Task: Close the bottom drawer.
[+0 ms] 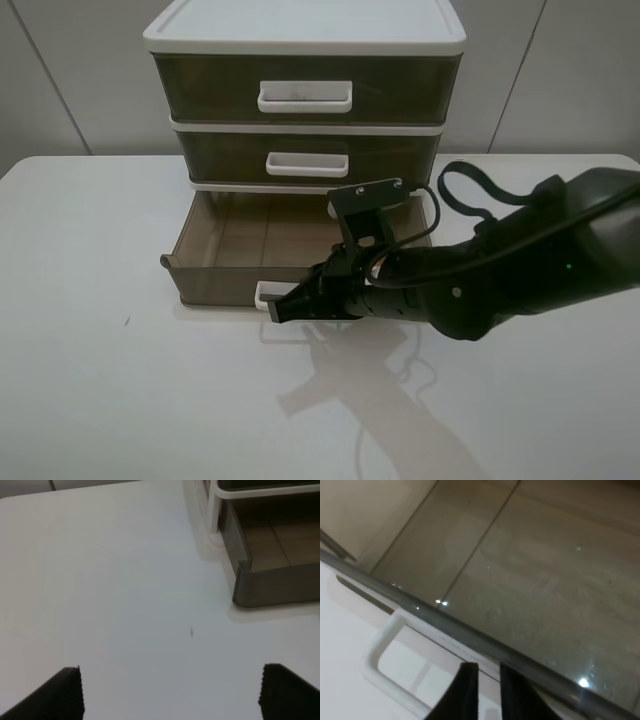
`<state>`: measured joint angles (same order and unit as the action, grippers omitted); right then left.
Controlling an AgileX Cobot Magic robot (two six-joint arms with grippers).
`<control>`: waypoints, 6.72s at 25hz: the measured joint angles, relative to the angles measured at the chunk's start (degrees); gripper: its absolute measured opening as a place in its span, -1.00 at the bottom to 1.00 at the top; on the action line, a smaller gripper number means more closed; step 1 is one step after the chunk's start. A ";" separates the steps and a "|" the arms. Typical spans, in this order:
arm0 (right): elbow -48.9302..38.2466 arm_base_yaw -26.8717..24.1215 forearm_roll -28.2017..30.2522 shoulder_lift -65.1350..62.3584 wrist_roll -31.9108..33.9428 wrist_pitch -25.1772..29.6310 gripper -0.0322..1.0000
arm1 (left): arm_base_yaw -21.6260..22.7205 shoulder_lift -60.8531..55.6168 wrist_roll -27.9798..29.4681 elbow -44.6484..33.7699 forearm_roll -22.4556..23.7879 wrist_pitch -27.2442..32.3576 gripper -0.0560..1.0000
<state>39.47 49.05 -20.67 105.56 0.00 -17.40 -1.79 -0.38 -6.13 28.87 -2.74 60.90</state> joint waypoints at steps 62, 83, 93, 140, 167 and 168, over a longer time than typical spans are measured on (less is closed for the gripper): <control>6.06 1.99 -13.93 14.79 4.57 -32.03 -0.90 | 0.00 0.00 0.00 0.00 0.00 0.00 0.47; 11.15 2.04 -16.10 20.20 4.57 -35.61 -0.90 | 0.00 0.00 0.00 0.00 0.00 0.00 0.47; 14.66 2.50 -19.17 22.13 4.57 -36.80 -0.90 | 0.00 0.00 0.00 0.00 0.00 0.00 0.47; -10.56 -46.78 6.75 -60.12 -4.26 48.69 0.65 | 0.00 0.00 0.00 0.00 0.00 0.00 0.47; -9.69 -51.99 19.23 -105.39 -2.96 77.98 0.65 | 0.00 0.00 0.00 0.00 0.00 0.00 0.47; -9.69 -51.99 19.23 -105.59 -2.96 77.98 0.65 | 0.00 0.00 0.00 0.00 0.00 0.00 0.47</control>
<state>29.78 -2.94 -1.44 -0.03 -2.96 60.58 -1.79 -0.38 -6.13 28.87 -2.74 60.90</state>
